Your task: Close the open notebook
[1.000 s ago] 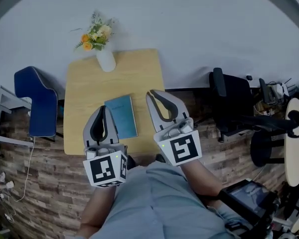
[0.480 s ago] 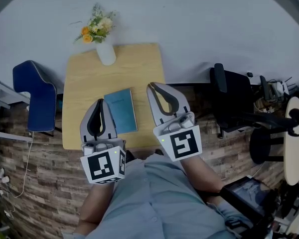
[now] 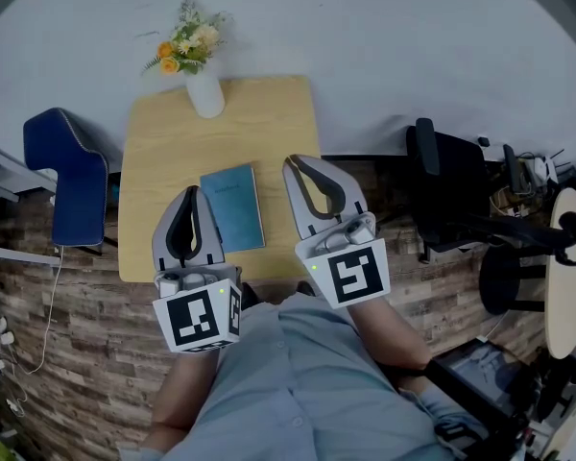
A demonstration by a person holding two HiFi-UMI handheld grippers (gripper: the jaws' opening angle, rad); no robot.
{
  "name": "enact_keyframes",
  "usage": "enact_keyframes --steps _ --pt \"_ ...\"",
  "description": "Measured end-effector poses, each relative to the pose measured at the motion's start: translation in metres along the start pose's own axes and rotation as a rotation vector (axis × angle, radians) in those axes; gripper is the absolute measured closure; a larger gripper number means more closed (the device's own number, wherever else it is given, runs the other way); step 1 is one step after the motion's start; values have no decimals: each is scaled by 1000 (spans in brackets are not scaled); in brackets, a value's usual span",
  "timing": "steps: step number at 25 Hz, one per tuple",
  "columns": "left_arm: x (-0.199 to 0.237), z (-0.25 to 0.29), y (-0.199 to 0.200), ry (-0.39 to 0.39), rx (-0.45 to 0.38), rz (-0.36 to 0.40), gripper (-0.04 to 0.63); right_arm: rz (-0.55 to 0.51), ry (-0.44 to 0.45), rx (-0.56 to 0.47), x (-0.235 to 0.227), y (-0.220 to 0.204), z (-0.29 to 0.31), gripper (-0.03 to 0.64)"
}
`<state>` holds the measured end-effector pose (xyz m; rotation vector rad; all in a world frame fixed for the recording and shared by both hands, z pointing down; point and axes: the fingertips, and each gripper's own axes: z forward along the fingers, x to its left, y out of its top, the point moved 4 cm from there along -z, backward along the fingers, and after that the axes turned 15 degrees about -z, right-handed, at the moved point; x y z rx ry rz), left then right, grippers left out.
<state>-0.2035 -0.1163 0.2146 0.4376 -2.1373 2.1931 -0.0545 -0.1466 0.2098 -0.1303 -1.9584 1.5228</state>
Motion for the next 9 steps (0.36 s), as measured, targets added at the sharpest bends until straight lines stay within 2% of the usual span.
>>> enact_keyframes --steps 9 --pt "-3 2 -2 -4 3 2 575 1 6 4 -1 -3 0 568"
